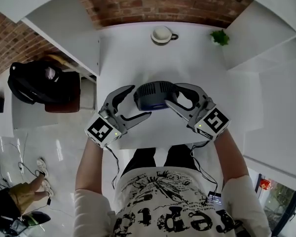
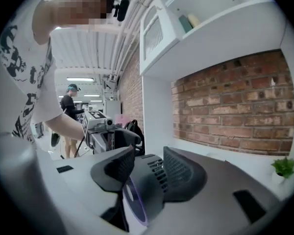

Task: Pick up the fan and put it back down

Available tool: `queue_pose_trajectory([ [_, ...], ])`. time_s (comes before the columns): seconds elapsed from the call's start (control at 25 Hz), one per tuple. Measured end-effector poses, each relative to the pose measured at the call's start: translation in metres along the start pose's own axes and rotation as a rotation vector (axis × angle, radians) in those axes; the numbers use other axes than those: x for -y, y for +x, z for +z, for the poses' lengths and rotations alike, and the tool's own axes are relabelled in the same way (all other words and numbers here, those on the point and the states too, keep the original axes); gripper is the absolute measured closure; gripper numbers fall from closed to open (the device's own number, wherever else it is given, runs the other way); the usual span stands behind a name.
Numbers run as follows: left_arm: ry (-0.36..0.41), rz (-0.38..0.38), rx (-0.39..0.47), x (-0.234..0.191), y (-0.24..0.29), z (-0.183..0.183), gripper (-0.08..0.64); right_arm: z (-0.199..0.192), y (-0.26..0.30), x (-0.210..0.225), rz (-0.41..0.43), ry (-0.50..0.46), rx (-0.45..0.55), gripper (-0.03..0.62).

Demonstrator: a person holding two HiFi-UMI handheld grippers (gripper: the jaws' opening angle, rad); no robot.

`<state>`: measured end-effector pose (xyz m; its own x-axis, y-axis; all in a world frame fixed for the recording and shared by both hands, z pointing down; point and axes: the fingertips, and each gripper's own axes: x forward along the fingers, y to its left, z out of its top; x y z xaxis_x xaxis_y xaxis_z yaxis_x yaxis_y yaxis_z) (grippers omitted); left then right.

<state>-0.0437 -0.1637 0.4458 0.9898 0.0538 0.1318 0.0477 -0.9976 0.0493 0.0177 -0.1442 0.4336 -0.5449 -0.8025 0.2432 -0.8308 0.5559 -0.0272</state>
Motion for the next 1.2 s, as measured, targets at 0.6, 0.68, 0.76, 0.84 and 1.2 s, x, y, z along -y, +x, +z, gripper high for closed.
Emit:
queue_pose_trajectory([
  [0.6, 0.015, 0.337, 0.12, 0.016, -0.054, 0.103, 0.535, 0.094, -0.038, -0.012, -0.253, -0.024, 0.191, 0.577],
  [0.68, 0.03, 0.362, 0.142, 0.019, -0.06, 0.118, 0.543, 0.103, -0.043, -0.012, -0.289, -0.036, 0.208, 0.577],
  [0.76, 0.036, 0.409, 0.157, 0.018, -0.067, 0.13, 0.545, 0.114, -0.05, -0.012, -0.33, -0.071, 0.223, 0.577],
  [0.84, 0.038, 0.478, 0.144, 0.014, -0.073, 0.138, 0.545, 0.122, -0.058, -0.01, -0.385, -0.102, 0.241, 0.577],
  [1.2, 0.103, 0.608, 0.116, 0.008, -0.089, 0.154, 0.545, 0.133, -0.081, -0.003, -0.484, -0.1, 0.28, 0.577],
])
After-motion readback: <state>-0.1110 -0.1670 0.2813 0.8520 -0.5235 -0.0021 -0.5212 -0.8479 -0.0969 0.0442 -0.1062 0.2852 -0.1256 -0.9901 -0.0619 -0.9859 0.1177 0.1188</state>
